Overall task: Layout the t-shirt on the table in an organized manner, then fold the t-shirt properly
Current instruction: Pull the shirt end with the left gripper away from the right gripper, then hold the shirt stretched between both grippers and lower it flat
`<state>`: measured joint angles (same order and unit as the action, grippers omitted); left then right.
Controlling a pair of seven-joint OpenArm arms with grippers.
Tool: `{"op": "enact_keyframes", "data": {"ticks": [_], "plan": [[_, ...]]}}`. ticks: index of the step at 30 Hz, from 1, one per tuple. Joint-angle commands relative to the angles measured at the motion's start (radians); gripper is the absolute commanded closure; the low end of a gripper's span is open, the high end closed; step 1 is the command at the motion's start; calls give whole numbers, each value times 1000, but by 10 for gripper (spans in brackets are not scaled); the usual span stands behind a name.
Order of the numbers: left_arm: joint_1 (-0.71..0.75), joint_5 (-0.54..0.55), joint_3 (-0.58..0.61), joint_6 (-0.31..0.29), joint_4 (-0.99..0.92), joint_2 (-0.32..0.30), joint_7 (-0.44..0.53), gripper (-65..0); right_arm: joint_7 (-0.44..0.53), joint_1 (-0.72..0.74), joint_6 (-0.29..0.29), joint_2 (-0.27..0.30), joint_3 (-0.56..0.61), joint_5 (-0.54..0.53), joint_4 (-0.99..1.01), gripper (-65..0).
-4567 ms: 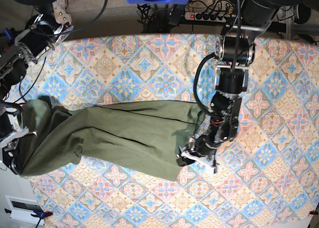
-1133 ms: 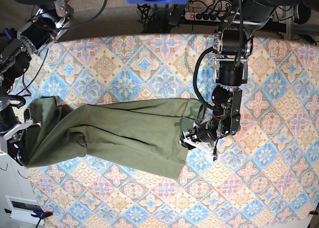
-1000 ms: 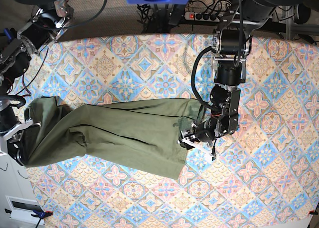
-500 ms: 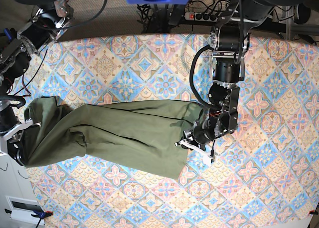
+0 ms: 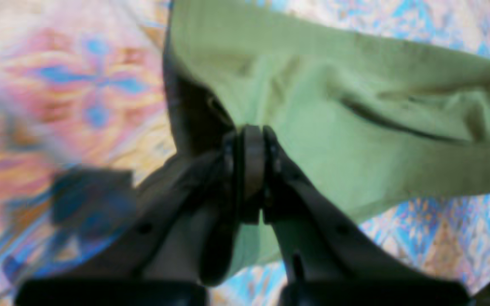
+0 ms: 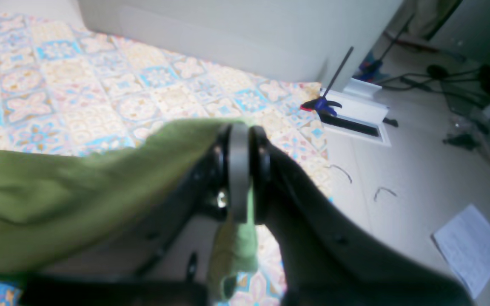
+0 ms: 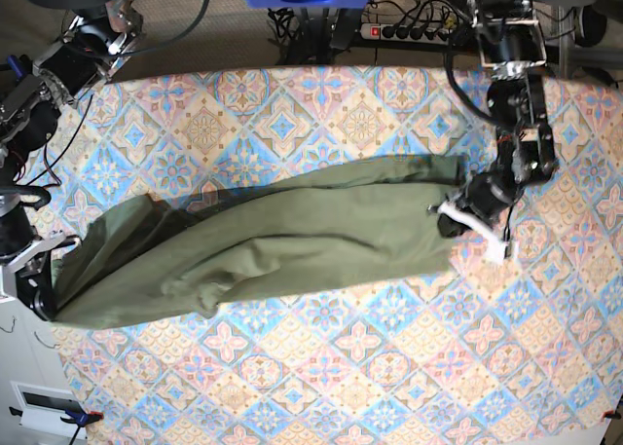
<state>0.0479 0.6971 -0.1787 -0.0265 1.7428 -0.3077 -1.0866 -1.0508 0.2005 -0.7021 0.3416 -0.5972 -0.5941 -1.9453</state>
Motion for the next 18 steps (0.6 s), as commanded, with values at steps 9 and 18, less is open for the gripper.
{"op": "enact_keyframes", "data": {"ticks": [9, 18], "plan": [[226, 92, -134, -5, 53, -46, 10, -43, 34, -69, 4, 20, 78, -17, -15, -7], [208, 112, -111, -5, -88, -44, -43, -286, 34, -69, 4, 20, 96, -17, -15, -7]]}}
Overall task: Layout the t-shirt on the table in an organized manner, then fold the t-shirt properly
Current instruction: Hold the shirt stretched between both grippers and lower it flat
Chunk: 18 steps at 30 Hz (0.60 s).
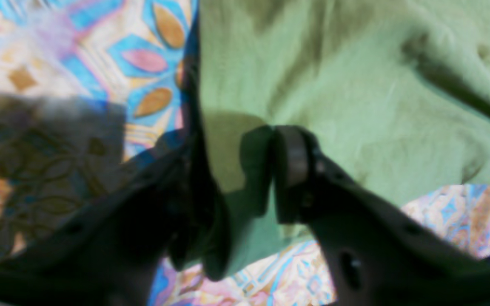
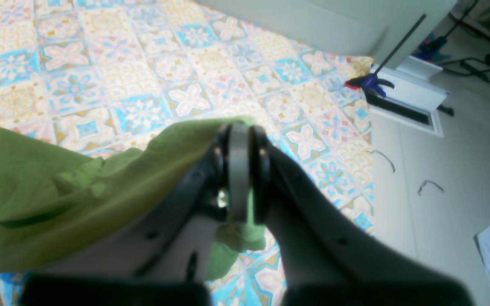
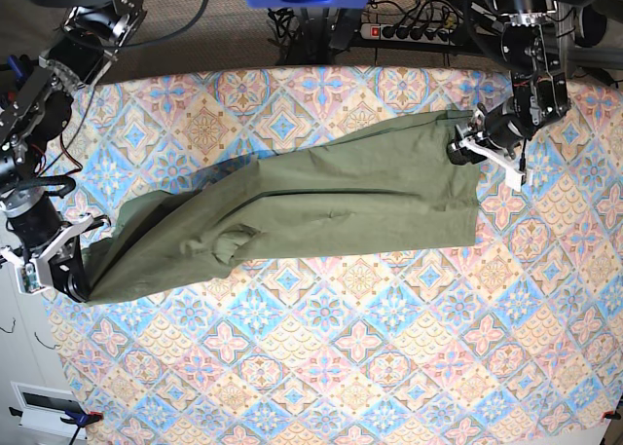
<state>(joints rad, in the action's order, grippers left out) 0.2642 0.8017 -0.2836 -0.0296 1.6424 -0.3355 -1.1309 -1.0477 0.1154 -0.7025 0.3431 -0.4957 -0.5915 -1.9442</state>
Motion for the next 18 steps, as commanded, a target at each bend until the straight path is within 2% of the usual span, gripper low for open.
{"op": "enact_keyframes", "data": {"ticks": [1, 4, 8, 14, 18], "plan": [[-21, 25, -9, -2, 12, -18, -36, -308, 31, 16, 4, 18, -7, -20, -16, -7], [-46, 66, -26, -2, 14, -23, -99, -362, 31, 16, 4, 18, -10, -20, -16, -7], [-78, 80, -107, -2, 12, -23, -108, -406, 33, 16, 4, 18, -11, -20, -16, -7], [-144, 74, -111, -2, 8, -23, -125, -411, 33, 16, 4, 18, -13, -20, -17, -7], [-225, 72, -107, -2, -113, -18, -122, -409, 33, 16, 4, 18, -13, -20, -17, -7]]}}
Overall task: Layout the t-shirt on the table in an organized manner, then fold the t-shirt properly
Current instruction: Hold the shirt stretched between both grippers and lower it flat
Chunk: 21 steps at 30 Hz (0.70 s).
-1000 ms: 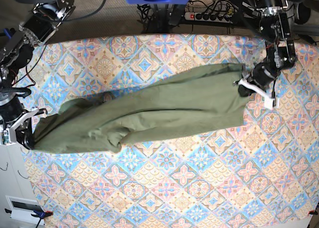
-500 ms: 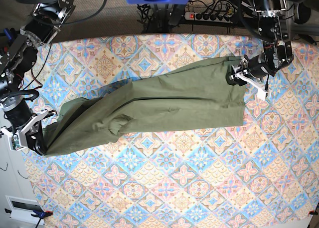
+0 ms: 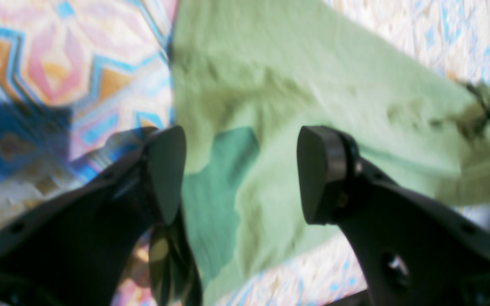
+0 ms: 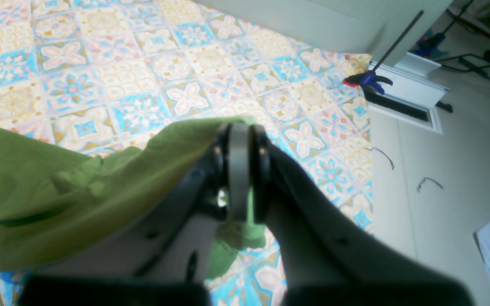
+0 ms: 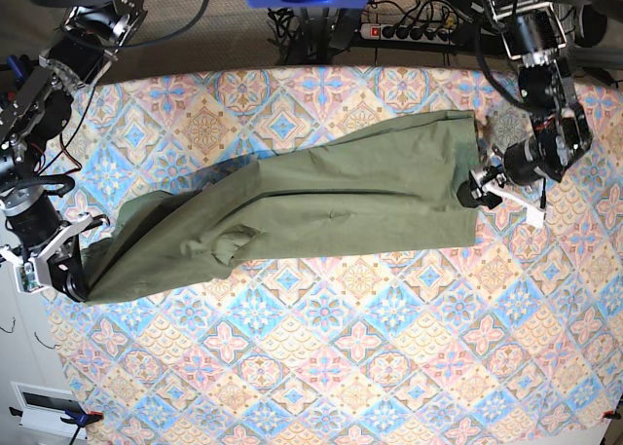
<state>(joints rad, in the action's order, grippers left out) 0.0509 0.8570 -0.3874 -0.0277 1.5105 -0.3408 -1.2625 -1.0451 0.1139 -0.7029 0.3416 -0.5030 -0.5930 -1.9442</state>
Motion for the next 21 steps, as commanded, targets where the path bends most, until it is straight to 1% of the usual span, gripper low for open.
{"op": "enact_keyframes", "data": {"ticks": [1, 3, 9, 12, 13, 14, 15, 18, 19, 20, 21], "plan": [[-33, 17, -3, -4, -27, -11, 10, -409, 30, 17, 5, 20, -6, -18, -17, -7], [-62, 18, -3, -4, -87, -11, 10, -408, 30, 17, 5, 20, -6, -18, -17, -7], [-84, 1, 8, -4, -104, -8, 11, -407, 30, 19, 5, 20, -6, -18, -16, -7], [-85, -20, 43, -4, -104, 18, 20, -402, 30, 20, 5, 20, -6, -18, -16, -7], [-85, -15, 51, -4, -103, 19, 20, -384, 30, 20, 5, 20, -6, -17, -16, -7], [-85, -14, 58, -4, -103, 22, 20, -348, 30, 20, 5, 20, -6, -17, -16, -7], [-85, -14, 63, -4, -101, 33, 20, -294, 30, 22, 5, 20, -6, -17, -16, -7], [-85, -14, 63, -7, -100, 45, 27, -108, 30, 22, 5, 20, -6, -17, -16, -7], [-85, -14, 63, -7, -100, 45, 27, -56, 30, 22, 5, 20, -6, -17, -16, -7], [-85, -14, 61, -7, -100, 45, 27, -8, 30, 22, 5, 20, -6, -17, -16, -7], [-85, -14, 61, -7, -98, 45, 27, 0, 30, 22, 5, 20, -6, -17, -16, -7]]}}
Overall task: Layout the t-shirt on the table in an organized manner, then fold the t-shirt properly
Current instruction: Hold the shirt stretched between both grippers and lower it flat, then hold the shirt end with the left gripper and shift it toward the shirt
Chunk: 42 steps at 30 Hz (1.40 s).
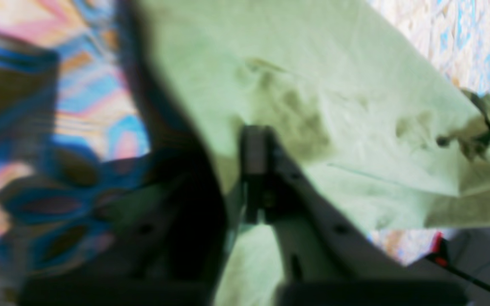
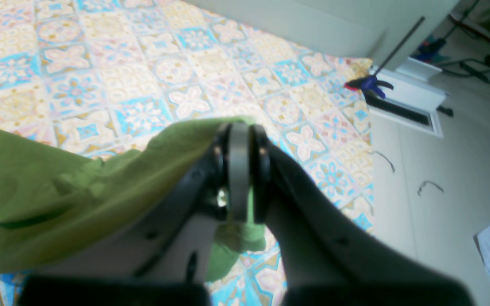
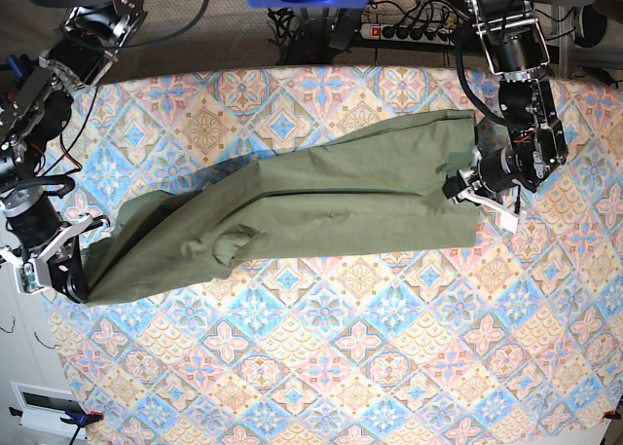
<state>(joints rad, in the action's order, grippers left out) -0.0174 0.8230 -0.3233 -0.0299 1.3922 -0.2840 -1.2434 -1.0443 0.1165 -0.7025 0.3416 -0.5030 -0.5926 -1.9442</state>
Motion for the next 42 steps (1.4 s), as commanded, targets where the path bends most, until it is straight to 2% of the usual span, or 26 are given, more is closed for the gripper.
{"op": "enact_keyframes", "data": {"ticks": [1, 4, 11, 19, 22, 27, 30, 33, 36, 42], "plan": [[-17, 22, -3, -5, 22, -11, 7, 0, 29, 19, 4, 20, -6, -17, -16, -7], [-25, 26, -4, -5, 69, -19, 7, 0, 29, 19, 4, 20, -6, -16, -14, -7], [-9, 15, -4, -5, 381, -19, 7, 0, 31, 19, 4, 20, -9, -16, -14, -7], [-52, -23, -4, -5, 592, -19, 7, 0, 29, 19, 4, 20, -197, -22, -14, -7], [-77, -29, -7, -5, 623, -21, 7, 0, 28, 21, 4, 23, -208, -23, -14, -7], [-68, -72, -24, -3, 592, -39, -2, -9, 25, 19, 4, 24, -211, -71, -14, -7], [-57, -103, 17, -3, 457, -39, 0, -78, 25, 16, 4, 23, -204, -74, -14, -7], [-62, -89, 11, -3, 287, -33, 6, -127, 23, 15, 4, 21, -201, -74, -14, -7], [-66, -43, 10, -3, 138, -34, 52, -137, 23, 15, 4, 21, -201, -77, -14, -7], [-66, 9, 17, -3, 69, -37, 77, -141, 23, 13, 4, 21, -201, -79, -14, -7]]}}
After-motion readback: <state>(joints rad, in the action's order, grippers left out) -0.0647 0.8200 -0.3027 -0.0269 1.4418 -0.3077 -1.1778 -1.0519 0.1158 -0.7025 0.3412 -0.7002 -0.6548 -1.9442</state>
